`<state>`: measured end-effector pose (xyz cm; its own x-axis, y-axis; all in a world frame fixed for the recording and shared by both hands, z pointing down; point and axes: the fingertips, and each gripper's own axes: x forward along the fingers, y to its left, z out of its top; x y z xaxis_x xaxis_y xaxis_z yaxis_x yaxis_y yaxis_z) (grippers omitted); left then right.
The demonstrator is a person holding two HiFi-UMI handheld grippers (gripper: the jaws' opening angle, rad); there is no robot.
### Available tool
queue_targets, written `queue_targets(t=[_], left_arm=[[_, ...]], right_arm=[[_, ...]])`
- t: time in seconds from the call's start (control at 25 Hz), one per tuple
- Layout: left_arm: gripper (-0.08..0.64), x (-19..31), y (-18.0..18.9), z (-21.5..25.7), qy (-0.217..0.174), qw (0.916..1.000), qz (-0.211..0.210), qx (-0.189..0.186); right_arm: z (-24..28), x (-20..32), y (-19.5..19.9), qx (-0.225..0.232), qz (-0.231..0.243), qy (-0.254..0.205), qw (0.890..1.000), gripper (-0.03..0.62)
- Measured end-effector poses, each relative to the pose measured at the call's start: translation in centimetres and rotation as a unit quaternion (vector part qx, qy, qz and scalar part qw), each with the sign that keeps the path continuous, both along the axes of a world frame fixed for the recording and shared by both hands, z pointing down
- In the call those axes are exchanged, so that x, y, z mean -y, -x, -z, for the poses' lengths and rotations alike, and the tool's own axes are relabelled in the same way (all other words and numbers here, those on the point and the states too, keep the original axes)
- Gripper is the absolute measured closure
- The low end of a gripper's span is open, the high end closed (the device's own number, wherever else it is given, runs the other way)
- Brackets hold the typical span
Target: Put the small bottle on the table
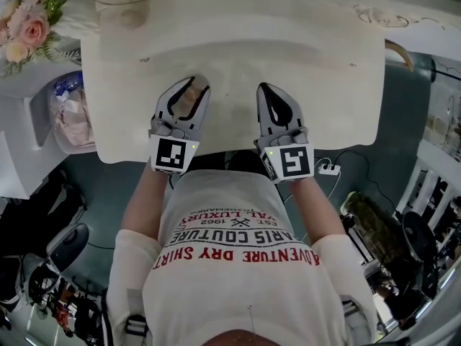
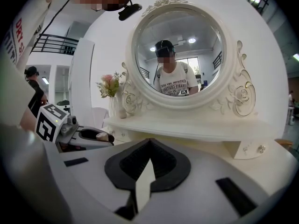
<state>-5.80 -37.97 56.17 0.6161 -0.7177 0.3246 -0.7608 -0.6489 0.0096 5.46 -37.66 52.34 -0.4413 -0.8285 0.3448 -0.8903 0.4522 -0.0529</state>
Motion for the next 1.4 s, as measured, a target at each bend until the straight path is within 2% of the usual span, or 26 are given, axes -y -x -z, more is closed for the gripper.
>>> queue_targets(t=[0.12,0.4,0.52,0.64,0.8,0.92,1.04,1.12,1.2,1.28,1.4], left_arm=[[0.426,-0.2,-0.1,0.0,-0.016,0.9998,-0.005,0.003],[0.425,-0.2,-0.1,-0.1,0.019,0.9994,-0.007,-0.028],[0.346,-0.8,-0.3,0.4,0.044,0.9982,-0.009,-0.041],[0.327,-0.7,0.0,2.0,0.037,0.9981,-0.001,-0.050],[0.327,-1.0,0.8,4.5,0.037,0.9983,-0.005,-0.045],[0.329,-1.3,1.2,7.8,0.021,0.9985,-0.006,-0.050],[0.357,-1.8,2.1,11.1,-0.008,0.9984,0.008,-0.055],[0.459,-2.0,2.8,12.9,-0.026,0.9981,0.024,-0.051],[0.524,-2.3,3.4,14.4,-0.041,0.9975,0.033,-0.047],[0.552,-2.8,3.8,16.0,-0.056,0.9970,0.030,-0.044],[0.552,-3.4,4.6,18.1,-0.079,0.9960,0.025,-0.032]], right_arm=[[-0.1,-0.1,-0.1,-0.005,-0.005,0.006,1.000,0.592],[1.0,-0.4,0.3,-0.001,-0.008,-0.001,1.000,0.593],[1.6,-1.1,0.2,-0.003,-0.010,0.000,1.000,0.592],[2.6,-1.5,0.2,-0.005,-0.011,-0.006,1.000,0.592],[4.8,-2.3,0.9,-0.003,0.009,-0.022,1.000,0.592],[6.9,-2.6,1.2,-0.003,0.010,-0.040,0.999,0.593],[9.0,-2.9,1.4,0.003,0.012,-0.056,0.998,0.592],[10.2,-3.1,1.6,0.005,0.015,-0.068,0.998,0.592],[11.3,-3.2,1.7,0.009,0.017,-0.079,0.997,0.592],[12.3,-3.3,1.8,0.014,0.018,-0.088,0.996,0.593],[13.8,-3.3,2.0,0.023,0.019,-0.099,0.995,0.592]])
